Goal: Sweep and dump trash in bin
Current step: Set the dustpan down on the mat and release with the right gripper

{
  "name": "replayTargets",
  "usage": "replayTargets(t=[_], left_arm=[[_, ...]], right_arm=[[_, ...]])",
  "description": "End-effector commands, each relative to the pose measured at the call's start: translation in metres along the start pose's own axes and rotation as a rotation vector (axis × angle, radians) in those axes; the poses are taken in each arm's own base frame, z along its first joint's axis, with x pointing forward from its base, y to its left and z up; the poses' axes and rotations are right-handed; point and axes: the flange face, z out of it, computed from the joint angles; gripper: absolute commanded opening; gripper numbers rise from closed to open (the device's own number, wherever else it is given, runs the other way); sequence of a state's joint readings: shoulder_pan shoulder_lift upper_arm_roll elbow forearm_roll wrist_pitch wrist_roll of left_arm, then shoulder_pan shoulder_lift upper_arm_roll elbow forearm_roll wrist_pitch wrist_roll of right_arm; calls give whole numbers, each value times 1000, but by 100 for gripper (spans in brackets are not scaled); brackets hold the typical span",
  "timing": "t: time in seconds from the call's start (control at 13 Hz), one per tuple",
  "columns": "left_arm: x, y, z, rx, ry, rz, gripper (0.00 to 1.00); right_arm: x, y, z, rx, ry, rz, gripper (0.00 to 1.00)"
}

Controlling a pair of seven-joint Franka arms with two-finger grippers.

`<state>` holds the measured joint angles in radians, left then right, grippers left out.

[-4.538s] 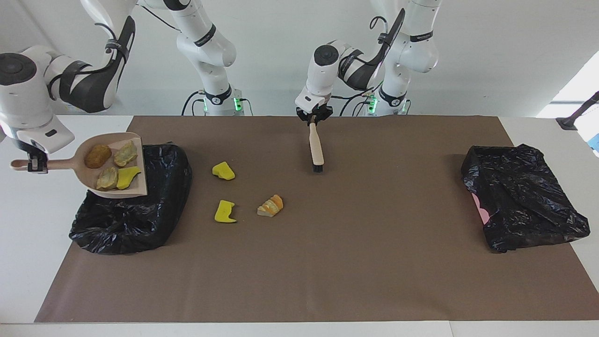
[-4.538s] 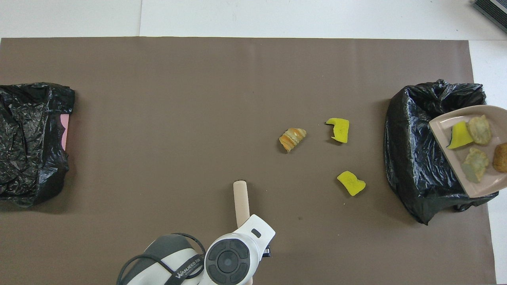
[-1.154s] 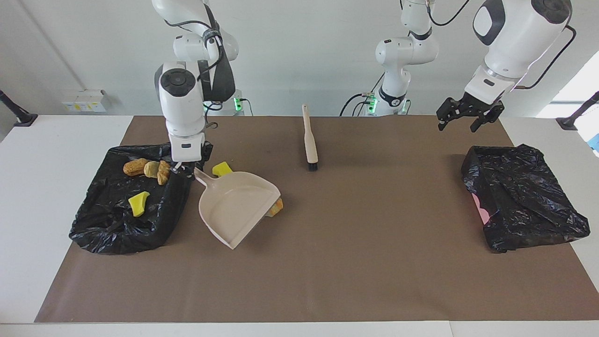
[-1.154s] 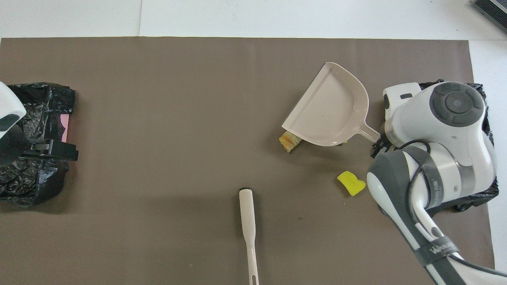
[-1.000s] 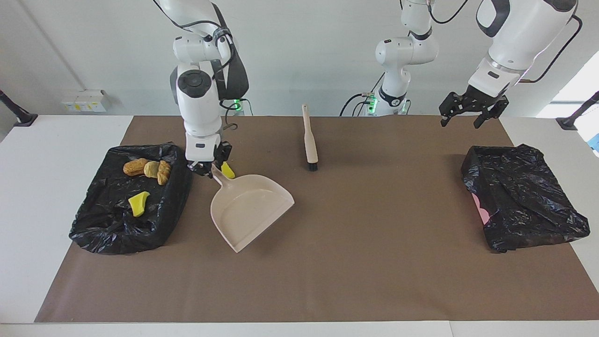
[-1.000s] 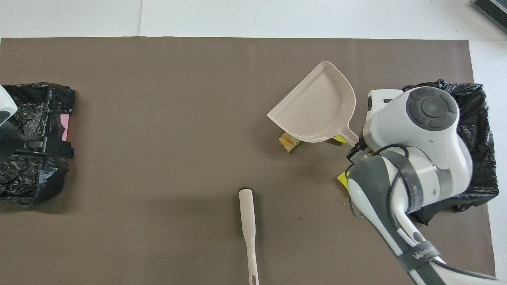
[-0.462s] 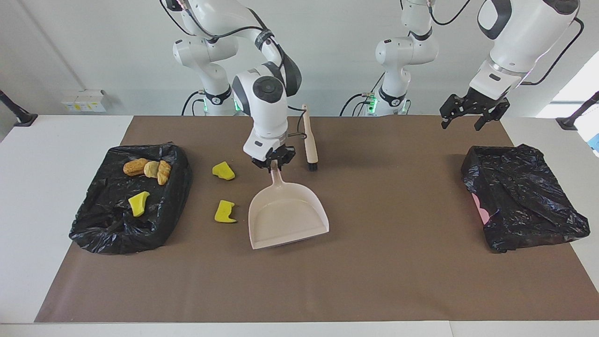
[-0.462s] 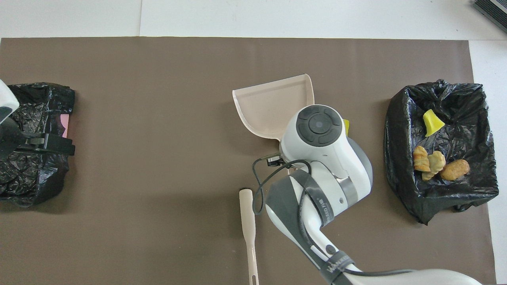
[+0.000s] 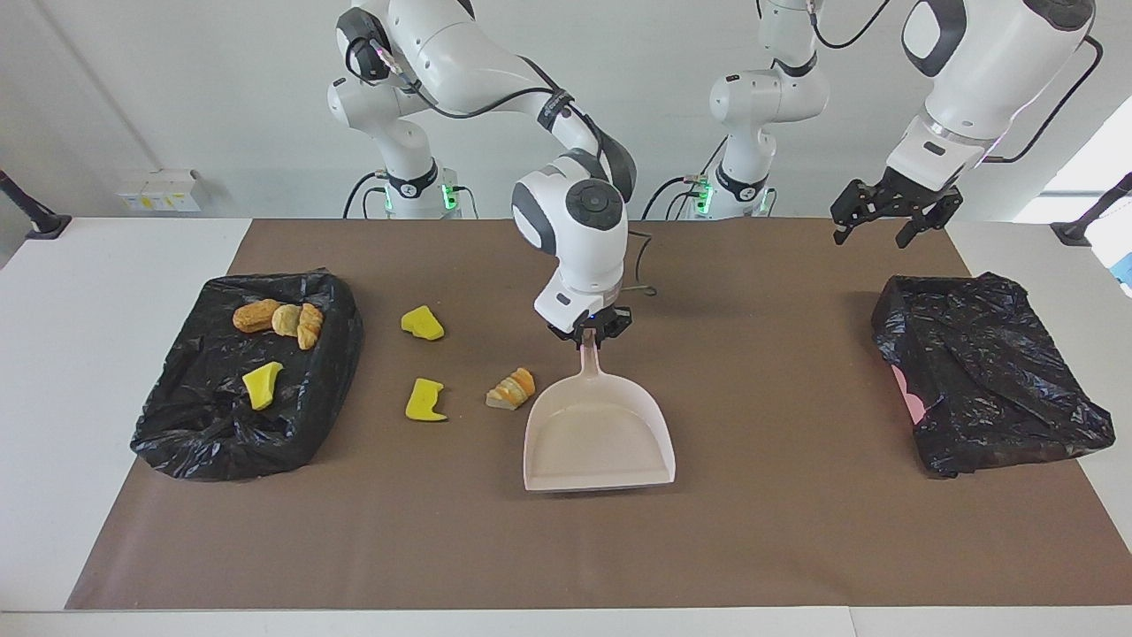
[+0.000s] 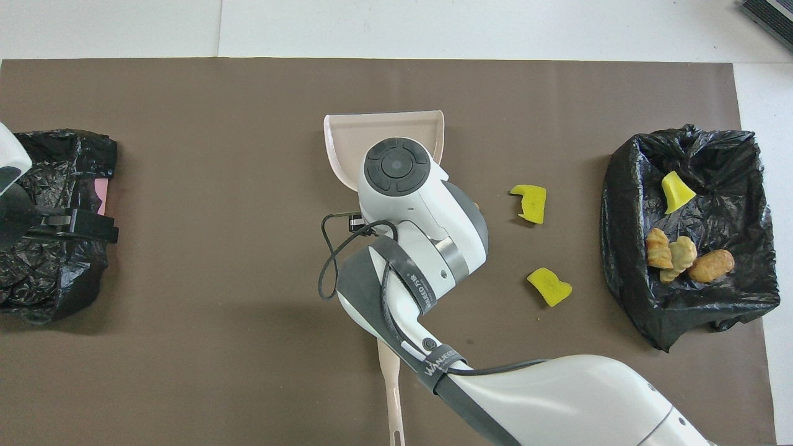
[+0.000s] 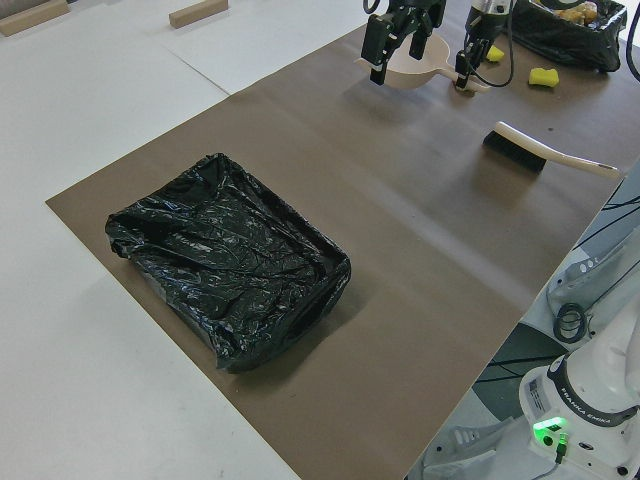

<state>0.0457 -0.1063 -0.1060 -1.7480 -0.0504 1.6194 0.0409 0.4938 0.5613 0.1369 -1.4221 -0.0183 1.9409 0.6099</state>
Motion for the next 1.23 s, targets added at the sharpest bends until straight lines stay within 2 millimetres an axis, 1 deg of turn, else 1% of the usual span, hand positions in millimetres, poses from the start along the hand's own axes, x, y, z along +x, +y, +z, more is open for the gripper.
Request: replayTargets(t=[0.0, 0.08, 0.15, 0.23, 0.38, 0.54, 0.77, 0.85, 0.92, 1.0, 1.08, 1.15], left_arm=[[0, -2, -3, 18, -1, -3, 100], [0, -2, -3, 18, -1, -3, 100], [-1, -2, -4, 19, -1, -3, 100], [-1, -2, -3, 19, -3, -4, 100], [-1, -2, -3, 19, -1, -3, 100], [0, -2, -3, 19, 2, -5, 100], [14, 8, -7, 15, 92, -17, 100], [23, 8, -7, 12, 133, -22, 100], [34, 7, -8, 10, 178, -23, 100], [46, 8, -4, 5, 212, -23, 100], [59, 19, -1, -5, 225, -34, 100], [72, 40, 0, -20, 229, -61, 100]], right_arm=[[15, -4, 13, 15, -30, 41, 0], [13, -2, 14, 6, -37, 40, 28], [12, -2, 10, -4, -29, 35, 99], [9, -5, 7, -1, -26, 31, 100], [4, -5, 13, -15, -35, 25, 100], [-8, 0, 6, -28, -39, 9, 100], [-26, 11, -9, -98, -105, -30, 100], [-37, 6, -15, -97, -108, -26, 100], [-59, -1, -18, -104, -101, -28, 100], [-73, 0, -21, -101, -81, 0, 100], [-89, 5, -28, -93, -71, 9, 100], [-110, 7, -30, -85, -69, 4, 100]])
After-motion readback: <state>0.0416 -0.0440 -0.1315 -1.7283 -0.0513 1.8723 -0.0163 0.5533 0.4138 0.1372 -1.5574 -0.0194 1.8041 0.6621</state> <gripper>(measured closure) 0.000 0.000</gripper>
